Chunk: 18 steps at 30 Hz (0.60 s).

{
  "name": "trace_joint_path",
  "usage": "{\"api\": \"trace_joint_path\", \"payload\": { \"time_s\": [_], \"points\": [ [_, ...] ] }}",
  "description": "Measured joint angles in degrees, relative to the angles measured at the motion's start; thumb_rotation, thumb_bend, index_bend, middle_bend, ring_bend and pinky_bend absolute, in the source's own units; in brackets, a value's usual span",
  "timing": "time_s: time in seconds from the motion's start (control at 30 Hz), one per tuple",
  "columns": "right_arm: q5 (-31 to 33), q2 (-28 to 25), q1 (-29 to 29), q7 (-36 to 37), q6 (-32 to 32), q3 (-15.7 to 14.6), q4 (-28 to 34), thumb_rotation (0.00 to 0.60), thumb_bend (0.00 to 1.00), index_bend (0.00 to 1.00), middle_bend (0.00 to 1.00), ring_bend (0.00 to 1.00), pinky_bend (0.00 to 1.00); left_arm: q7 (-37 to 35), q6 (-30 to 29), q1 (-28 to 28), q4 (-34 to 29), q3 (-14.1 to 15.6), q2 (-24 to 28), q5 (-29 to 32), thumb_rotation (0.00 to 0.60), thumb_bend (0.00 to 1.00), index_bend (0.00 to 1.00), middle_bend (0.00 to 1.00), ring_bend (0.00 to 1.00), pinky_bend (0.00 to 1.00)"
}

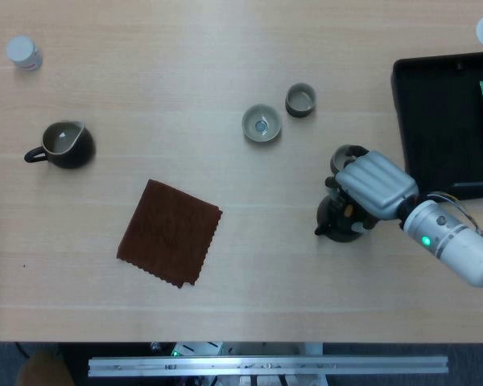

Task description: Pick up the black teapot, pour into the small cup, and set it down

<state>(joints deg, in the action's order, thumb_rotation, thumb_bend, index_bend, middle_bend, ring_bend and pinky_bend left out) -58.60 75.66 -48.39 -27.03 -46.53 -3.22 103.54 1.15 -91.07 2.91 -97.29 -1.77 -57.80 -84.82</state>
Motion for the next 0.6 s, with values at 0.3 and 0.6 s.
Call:
{"api": "trace_joint_path", "payload": {
  "time_s": [0.3, 0.6],
  "points": [
    [-0.4, -0.2, -0.4, 1.2, 1.6, 0.4, -0.7, 0.6, 0.0, 0.66, 0.69, 0.56, 0.17, 0.7, 0.0, -0.1, -0.5, -0.1, 0.0, 0.0, 0.6, 0.39, 0.15, 0.2, 0.18, 0.19],
    [0.8, 0.1, -1.4, 1.8, 3.4, 0.8, -1.7, 0.6, 0.06, 0.67, 0.7, 0.57, 0.18, 1.1, -0.2, 0.1, -0.9, 0.0, 0.2, 0.3, 0.6, 0.39, 0.15, 0.2, 0.18, 0.19]
  ]
}}
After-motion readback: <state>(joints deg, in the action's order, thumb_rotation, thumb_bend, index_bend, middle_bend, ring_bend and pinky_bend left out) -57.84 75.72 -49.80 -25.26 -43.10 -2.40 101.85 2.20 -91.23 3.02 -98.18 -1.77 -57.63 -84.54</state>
